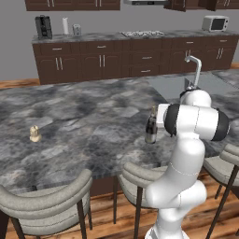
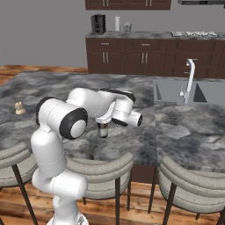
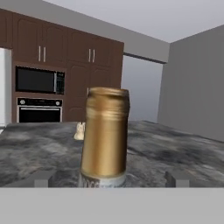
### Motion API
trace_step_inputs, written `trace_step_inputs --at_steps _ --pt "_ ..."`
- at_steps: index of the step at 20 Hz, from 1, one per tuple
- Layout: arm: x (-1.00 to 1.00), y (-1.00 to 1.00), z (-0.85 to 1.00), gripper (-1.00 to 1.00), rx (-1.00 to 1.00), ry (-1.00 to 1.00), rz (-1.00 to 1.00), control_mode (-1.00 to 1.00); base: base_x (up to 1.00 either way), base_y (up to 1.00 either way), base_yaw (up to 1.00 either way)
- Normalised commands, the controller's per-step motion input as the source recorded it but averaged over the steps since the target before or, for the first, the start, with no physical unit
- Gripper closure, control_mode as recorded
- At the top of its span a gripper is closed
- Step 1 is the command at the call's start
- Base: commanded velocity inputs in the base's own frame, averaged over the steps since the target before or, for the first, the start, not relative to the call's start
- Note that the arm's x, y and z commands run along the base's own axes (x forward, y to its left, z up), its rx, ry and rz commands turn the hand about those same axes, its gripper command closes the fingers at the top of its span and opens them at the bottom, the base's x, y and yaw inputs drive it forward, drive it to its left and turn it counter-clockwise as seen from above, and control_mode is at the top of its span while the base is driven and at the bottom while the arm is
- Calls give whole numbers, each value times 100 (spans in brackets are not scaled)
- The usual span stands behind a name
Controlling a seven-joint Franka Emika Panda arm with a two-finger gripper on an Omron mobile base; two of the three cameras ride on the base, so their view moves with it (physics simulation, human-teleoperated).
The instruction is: Get the candle and the wine from the cabinet and move them to the dining counter.
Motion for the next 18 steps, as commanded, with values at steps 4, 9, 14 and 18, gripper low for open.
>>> trace_step_inputs --at_steps 4,9,14,18 --pt "-1 -1 9 -100 0 0 0 -100 0 0 0" --pt "-2 -18 22 -100 0 0 0 -100 0 0 0" --pt "-10 -10 34 -100 0 -1 0 -100 0 0 0" --pt "-39 -1 53 -100 0 -1 0 -100 0 0 0"
